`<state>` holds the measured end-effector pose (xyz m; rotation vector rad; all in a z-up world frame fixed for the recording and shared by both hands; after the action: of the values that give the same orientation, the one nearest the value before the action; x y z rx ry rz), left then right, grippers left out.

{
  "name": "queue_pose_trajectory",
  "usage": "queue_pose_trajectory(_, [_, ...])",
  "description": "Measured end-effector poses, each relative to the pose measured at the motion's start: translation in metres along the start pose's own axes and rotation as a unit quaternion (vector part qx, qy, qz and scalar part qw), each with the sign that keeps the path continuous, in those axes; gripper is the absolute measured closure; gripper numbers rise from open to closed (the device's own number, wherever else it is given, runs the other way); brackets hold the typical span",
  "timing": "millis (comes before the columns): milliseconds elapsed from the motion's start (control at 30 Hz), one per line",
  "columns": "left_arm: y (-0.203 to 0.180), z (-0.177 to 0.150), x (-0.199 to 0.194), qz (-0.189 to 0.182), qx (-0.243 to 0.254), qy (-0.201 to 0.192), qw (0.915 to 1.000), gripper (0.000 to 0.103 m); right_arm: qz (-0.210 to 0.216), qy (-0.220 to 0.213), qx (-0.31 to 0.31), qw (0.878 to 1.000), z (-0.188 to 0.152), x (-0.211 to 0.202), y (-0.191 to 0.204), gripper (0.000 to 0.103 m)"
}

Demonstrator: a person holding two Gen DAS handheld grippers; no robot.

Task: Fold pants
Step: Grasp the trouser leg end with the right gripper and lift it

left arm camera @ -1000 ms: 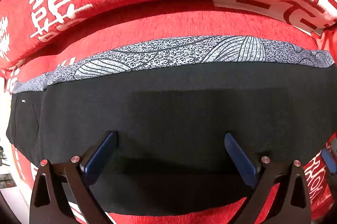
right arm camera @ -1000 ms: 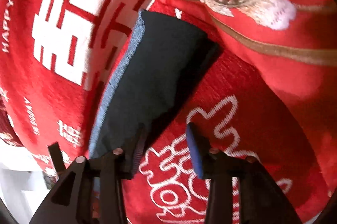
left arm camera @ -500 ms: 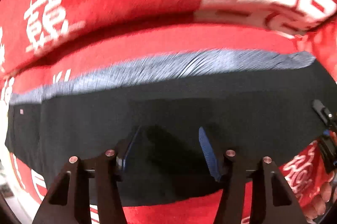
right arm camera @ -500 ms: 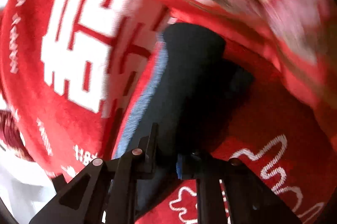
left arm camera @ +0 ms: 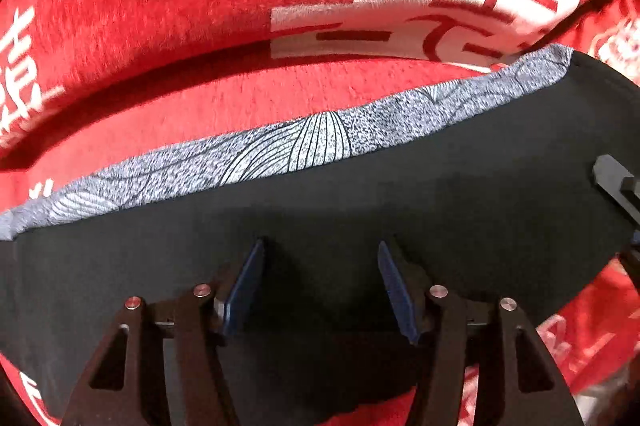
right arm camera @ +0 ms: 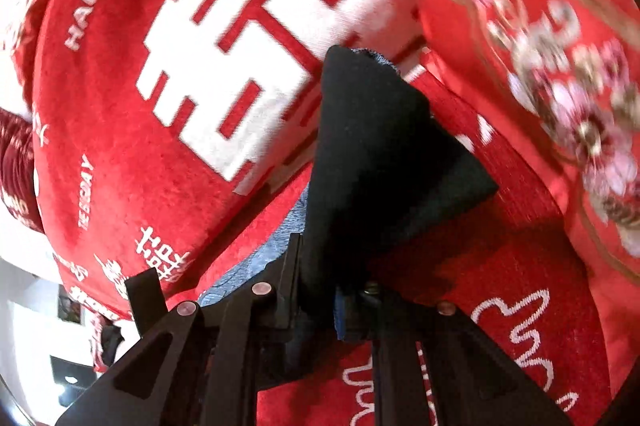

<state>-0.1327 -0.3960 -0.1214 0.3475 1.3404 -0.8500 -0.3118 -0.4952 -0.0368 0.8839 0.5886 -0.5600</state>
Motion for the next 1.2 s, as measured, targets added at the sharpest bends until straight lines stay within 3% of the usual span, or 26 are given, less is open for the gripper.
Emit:
queue_pose_trajectory(100, [0.018,-0.005,-0.021,-0.013,-0.016,0.001,0.9998,0.043,-0.006,-0.007,-0.041,0.999,0.004,-0.009,0.031,0.089])
queue_pose_trajectory(167, [0.029,-0.012,-0.037,-0.013,-0.024,-0.005,0.9996,0.019,-0.012,-0.009,-0.078,0.997,0.003,-0.012,0.058,0.089])
queue_pose_trajectory(367, [0.117,-0.022,-0.087,-0.003,-0.046,-0.024,0.9986,0.018,-0.031,-0.002,-0.181,0.983,-0.022,-0.001,0.145,0.089])
queue_pose_trajectory(467, [0.175,-0.026,-0.104,0.013,-0.073,-0.026,0.9969,0.018,-0.039,0.019,-0.225,0.973,-0.048,0.026,0.19,0.089])
queue_pose_trajectory(600, [0.252,-0.032,-0.117,0.05,-0.11,-0.034,0.9921,0.018,-0.064,0.068,-0.296,0.951,-0.101,0.082,0.242,0.086])
queue_pose_trajectory(700, [0.298,-0.045,-0.12,0.07,-0.134,-0.032,0.9879,0.018,-0.121,0.122,-0.374,0.911,-0.156,0.134,0.267,0.079])
queue_pose_trajectory(767, [0.322,-0.048,-0.117,0.087,-0.141,-0.032,0.9857,0.018,-0.193,0.156,-0.456,0.854,-0.198,0.168,0.277,0.078])
queue_pose_trajectory(800, [0.334,-0.051,-0.115,0.092,-0.143,-0.031,0.985,0.018,-0.217,0.156,-0.484,0.833,-0.207,0.171,0.281,0.078])
queue_pose_trajectory(833, [0.341,-0.052,-0.113,0.094,-0.146,-0.029,0.9844,0.018,-0.249,0.151,-0.523,0.801,-0.219,0.173,0.287,0.072])
queue_pose_trajectory(867, [0.349,-0.052,-0.113,0.093,-0.15,-0.027,0.984,0.018,-0.255,0.141,-0.555,0.779,-0.23,0.168,0.295,0.063])
queue_pose_trajectory(933, [0.355,-0.052,-0.115,0.083,-0.149,-0.025,0.985,0.018,-0.221,0.135,-0.555,0.791,-0.236,0.15,0.303,0.059])
queue_pose_trajectory(967, [0.349,-0.048,-0.114,0.075,-0.146,-0.024,0.9862,0.018,-0.189,0.137,-0.54,0.809,-0.235,0.136,0.304,0.058])
queue_pose_trajectory(1033, [0.335,-0.04,-0.117,0.046,-0.137,-0.021,0.9893,0.018,-0.135,0.151,-0.482,0.852,-0.225,0.12,0.304,0.058])
queue_pose_trajectory(1067, [0.325,-0.035,-0.117,0.023,-0.131,-0.015,0.9909,0.018,-0.1,0.159,-0.423,0.887,-0.217,0.111,0.294,0.058])
queue_pose_trajectory(1100, [0.313,-0.031,-0.117,0.0,-0.125,-0.005,0.9921,0.018,-0.06,0.166,-0.327,0.928,-0.201,0.1,0.276,0.058])
queue_pose_trajectory(1133, [0.302,-0.028,-0.115,-0.021,-0.118,0.008,0.9927,0.018,-0.043,0.168,-0.28,0.944,-0.196,0.098,0.27,0.058])
queue_pose_trajectory(1200, [0.279,-0.024,-0.105,-0.053,-0.105,0.04,0.9923,0.018,0.017,0.175,-0.127,0.976,-0.183,0.097,0.231,0.058])
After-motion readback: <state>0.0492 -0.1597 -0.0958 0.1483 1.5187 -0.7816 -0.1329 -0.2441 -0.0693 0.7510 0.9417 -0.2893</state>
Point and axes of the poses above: each gripper's, at about its wrist camera, not at the fingertips, and x roughly the way its jaws point, y to its left, z to its top, the point moved 4 cm from there along x, roughly the way its jaws point, and after that the axes turned 13 degrees about -x, right-handed, at the moved point
